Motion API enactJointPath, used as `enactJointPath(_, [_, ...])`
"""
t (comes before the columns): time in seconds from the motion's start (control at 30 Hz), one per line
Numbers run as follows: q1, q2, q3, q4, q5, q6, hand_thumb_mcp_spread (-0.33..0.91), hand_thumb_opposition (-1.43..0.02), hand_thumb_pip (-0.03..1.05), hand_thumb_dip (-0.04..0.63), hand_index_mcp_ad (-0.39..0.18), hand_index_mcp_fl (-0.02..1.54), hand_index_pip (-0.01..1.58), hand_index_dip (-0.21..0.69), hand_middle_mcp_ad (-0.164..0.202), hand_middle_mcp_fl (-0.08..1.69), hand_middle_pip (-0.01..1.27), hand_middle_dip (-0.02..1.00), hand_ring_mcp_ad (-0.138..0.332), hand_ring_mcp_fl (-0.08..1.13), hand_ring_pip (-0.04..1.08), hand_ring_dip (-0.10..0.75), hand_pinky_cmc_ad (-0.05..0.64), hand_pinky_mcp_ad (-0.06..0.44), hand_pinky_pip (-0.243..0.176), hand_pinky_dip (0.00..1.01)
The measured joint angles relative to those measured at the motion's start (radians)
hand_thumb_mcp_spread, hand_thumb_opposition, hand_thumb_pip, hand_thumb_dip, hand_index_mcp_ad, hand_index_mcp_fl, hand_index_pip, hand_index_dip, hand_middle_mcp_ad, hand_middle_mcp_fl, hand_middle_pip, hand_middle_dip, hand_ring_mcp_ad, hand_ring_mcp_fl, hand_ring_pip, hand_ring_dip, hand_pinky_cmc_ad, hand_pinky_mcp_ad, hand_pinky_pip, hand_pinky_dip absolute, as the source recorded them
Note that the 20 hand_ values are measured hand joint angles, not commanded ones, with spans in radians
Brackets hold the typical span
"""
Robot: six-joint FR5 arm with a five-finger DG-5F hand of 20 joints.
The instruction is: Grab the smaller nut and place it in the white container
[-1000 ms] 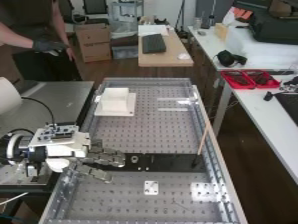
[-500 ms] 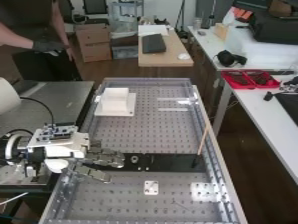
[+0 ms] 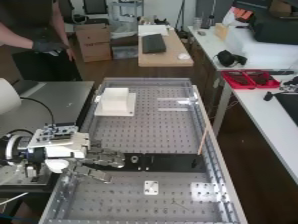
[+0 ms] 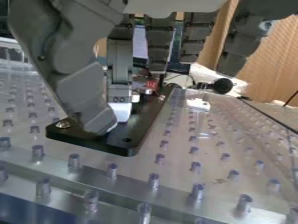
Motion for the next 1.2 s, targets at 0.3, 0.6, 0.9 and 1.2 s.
enactJointPath(0.3, [0.001,0.001,0.002,-0.001,0.001,0.002,0.42,-0.86,0.76,0.216,-0.131,0.21,1.52,0.101,0.051,0.11,0.12,0.24,0.112,0.0,0.09,0.129,0.328,0.279,0.002,0.19])
enactJointPath(0.6, [0.005,0.004,0.005,0.0,0.005,0.009,0.42,-0.87,0.73,0.216,-0.131,0.28,1.5,0.101,0.051,0.1,0.12,0.24,0.108,0.0,0.09,0.129,0.328,0.279,0.019,0.19])
enactJointPath(0.9, [0.006,0.003,0.009,-0.006,0.006,0.007,0.42,-0.87,0.73,0.216,-0.129,0.3,1.5,0.103,0.051,0.12,0.12,0.24,0.108,0.0,0.09,0.129,0.328,0.279,0.035,0.19])
enactJointPath(1.2, [0.011,0.001,0.011,-0.008,0.007,0.009,0.42,-0.87,0.74,0.23,-0.127,0.3,1.5,0.11,0.051,0.12,0.12,0.24,0.108,0.0,0.09,0.129,0.328,0.279,0.035,0.19])
